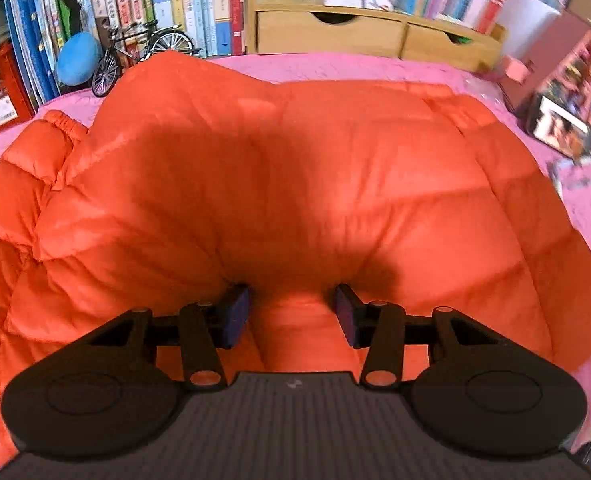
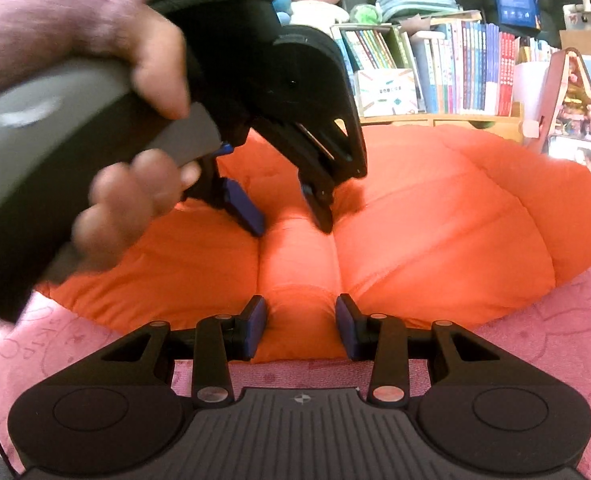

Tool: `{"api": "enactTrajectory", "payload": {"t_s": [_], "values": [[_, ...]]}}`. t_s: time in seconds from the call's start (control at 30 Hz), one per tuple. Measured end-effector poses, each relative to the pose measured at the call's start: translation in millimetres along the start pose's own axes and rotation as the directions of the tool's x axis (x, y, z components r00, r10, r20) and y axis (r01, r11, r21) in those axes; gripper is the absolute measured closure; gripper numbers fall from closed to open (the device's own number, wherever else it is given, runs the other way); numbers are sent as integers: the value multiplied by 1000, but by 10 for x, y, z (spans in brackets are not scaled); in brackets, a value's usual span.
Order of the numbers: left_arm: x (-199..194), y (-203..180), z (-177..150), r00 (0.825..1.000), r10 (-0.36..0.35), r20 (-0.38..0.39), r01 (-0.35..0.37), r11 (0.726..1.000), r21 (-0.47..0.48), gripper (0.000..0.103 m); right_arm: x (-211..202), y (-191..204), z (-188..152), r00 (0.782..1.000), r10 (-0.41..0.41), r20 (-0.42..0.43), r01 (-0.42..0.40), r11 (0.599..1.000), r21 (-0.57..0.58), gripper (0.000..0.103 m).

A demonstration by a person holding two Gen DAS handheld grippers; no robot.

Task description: Fold clothes

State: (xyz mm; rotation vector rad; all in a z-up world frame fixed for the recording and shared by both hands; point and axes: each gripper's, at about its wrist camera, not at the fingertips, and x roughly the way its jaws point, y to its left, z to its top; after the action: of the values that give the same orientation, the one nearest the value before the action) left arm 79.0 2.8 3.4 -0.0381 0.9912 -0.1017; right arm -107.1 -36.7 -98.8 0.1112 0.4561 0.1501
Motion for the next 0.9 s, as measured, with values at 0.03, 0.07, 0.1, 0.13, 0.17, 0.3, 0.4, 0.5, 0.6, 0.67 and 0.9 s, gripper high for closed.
{"api": "enactTrajectory", "payload": {"t_s": [0.03, 0.07, 0.1, 0.13, 0.17, 0.3, 0.4, 0.5, 0.6, 0.67, 0.9], "values": [[32, 33, 39, 1000, 1, 4, -1, 1000, -12, 57, 3, -6, -2, 1000, 2, 0, -2, 1000, -1, 64], [68, 69, 83, 1000, 2, 9, -2, 1000, -24, 57, 8, -20, -10, 1000, 3, 0, -3, 1000, -2, 64], [110, 109, 135, 1000, 4, 16, -4, 999, -34, 57, 11, -33, -16, 1000, 5, 0, -5, 1000, -2, 64], [151, 148, 186, 1000, 7, 23, -6, 999, -45, 57, 13, -45, -20, 1000, 7, 0, -7, 1000, -2, 64], [194, 186, 236, 1000, 8, 28, -6, 998, -55, 57, 16, -48, -24, 1000, 8, 0, -8, 1000, -3, 64], [379, 315, 436, 1000, -3, 29, 5, 996, -87, 57, 27, -52, -37, 1000, 12, 0, -12, 1000, -7, 64], [536, 379, 595, 999, -7, 35, 11, 994, -113, 57, 30, -46, -49, 1000, 14, 0, -14, 1000, -11, 64], [715, 415, 741, 999, -5, 42, 10, 991, -134, 56, 32, -38, -51, 1000, 15, 0, -15, 1000, -16, 64], [816, 401, 859, 1000, -4, 25, 8, 990, -140, 57, 36, -57, -49, 1000, 23, 1, -23, 1000, -14, 64], [782, 385, 903, 1000, -10, 4, 10, 993, -117, 57, 13, -110, -67, 999, 35, 17, -35, 999, 24, 64], [247, 535, 664, 991, -128, 25, 130, 985, -115, 58, -132, -237, 138, 993, 60, 100, -73, 987, 140, 63]]}}
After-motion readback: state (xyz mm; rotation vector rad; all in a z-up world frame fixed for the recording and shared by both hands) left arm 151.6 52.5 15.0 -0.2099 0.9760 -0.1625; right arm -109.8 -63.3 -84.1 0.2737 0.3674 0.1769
